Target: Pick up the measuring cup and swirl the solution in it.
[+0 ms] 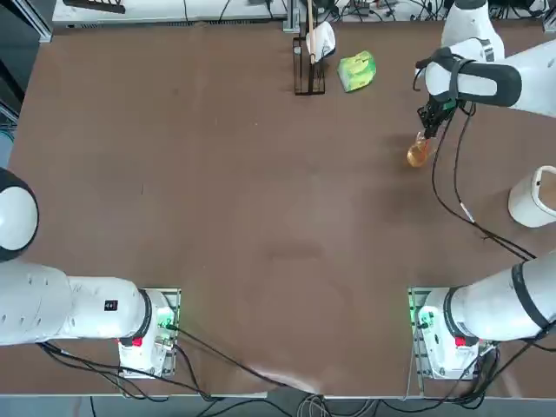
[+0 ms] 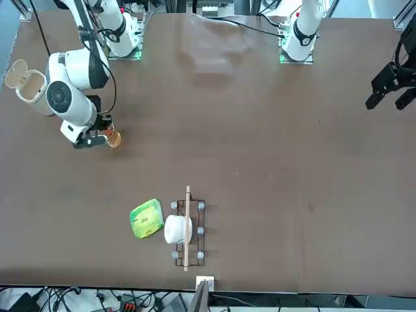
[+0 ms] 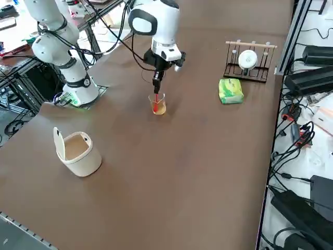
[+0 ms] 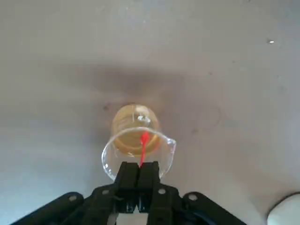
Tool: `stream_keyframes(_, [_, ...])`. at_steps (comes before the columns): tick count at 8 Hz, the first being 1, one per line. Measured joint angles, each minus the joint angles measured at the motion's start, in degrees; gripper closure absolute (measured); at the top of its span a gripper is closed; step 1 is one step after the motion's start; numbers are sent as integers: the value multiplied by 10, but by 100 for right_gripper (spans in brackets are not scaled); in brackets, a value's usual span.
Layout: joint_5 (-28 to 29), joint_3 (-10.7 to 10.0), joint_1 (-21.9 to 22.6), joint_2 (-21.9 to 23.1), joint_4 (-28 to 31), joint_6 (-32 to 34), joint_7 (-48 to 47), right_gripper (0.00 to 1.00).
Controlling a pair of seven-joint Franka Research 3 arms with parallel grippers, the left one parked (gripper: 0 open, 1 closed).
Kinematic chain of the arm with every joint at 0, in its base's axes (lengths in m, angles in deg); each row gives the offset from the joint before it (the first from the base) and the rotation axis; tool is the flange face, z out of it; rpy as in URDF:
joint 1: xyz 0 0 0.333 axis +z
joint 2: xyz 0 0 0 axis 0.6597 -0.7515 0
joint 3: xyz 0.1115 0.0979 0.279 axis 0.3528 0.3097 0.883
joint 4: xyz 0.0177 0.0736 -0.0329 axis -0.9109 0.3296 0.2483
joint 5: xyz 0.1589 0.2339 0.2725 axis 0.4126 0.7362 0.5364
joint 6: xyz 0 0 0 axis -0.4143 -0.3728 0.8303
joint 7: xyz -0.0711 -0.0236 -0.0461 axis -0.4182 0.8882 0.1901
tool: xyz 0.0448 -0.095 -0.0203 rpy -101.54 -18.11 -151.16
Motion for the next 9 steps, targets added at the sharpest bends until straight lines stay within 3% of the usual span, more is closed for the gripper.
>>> stream_keyframes(3, [2, 0, -4, -21, -31, -4, 4, 97])
stream_keyframes(9, [88, 4, -3, -26, -37, 30, 2, 97])
